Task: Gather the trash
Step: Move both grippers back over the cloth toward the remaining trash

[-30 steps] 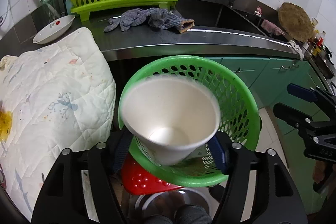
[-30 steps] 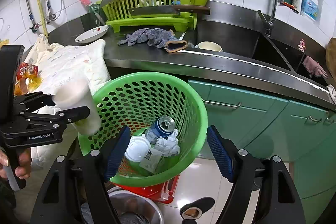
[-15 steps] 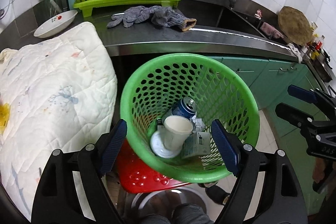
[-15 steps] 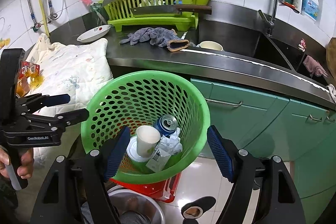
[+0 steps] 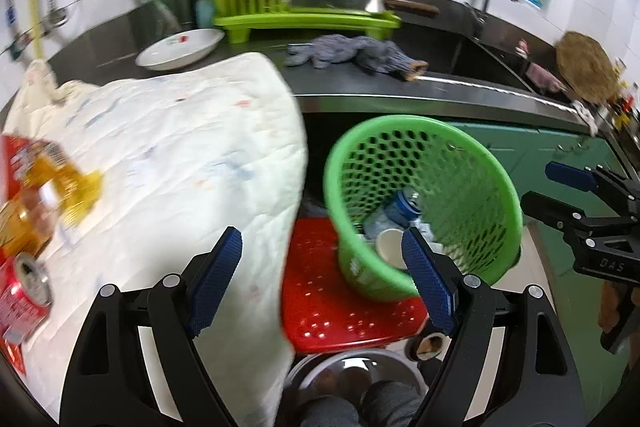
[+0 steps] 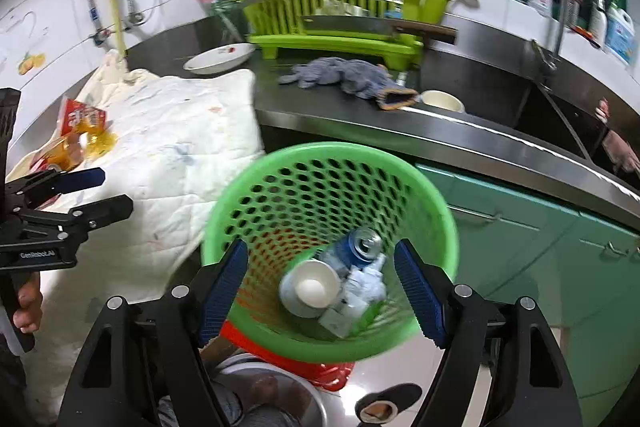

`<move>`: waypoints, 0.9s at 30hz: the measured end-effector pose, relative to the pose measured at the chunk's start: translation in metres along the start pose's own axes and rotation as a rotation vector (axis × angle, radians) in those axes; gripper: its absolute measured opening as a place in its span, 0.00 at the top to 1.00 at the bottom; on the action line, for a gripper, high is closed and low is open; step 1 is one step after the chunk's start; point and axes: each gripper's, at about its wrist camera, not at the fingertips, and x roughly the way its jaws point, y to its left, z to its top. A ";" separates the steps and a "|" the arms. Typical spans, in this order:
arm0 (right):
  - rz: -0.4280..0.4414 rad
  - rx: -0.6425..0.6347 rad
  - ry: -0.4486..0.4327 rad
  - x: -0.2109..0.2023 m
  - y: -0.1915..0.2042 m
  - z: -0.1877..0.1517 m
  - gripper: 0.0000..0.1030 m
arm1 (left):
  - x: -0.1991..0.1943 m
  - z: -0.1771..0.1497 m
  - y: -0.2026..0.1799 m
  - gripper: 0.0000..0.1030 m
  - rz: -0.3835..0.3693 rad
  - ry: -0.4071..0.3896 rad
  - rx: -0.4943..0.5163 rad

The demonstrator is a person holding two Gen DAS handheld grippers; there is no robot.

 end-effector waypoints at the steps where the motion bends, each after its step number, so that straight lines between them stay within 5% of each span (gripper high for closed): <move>1: 0.010 -0.007 -0.001 0.001 0.006 0.001 0.29 | -0.007 -0.003 0.009 0.21 0.015 -0.003 -0.014; 27: 0.331 -0.350 0.030 0.036 0.209 0.035 0.26 | -0.135 -0.092 0.212 0.21 0.376 -0.048 -0.368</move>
